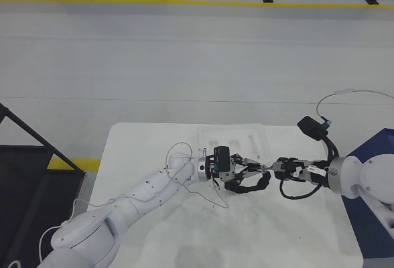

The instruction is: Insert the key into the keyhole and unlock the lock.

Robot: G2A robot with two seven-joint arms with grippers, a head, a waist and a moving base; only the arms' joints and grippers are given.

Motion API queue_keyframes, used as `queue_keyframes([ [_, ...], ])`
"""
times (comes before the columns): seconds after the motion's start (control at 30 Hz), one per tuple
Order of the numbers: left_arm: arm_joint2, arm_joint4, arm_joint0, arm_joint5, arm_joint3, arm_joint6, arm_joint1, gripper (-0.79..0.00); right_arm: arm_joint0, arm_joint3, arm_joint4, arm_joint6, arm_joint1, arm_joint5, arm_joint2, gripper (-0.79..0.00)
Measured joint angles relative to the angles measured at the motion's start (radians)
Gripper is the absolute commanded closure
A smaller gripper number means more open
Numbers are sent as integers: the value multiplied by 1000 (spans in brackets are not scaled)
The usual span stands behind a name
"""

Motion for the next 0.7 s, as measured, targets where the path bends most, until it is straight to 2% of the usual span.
queue_keyframes([
  [0.7,-45,46,19,-29,-1,15,-10,0,91,10,43,-50,45,50,-98,0],
])
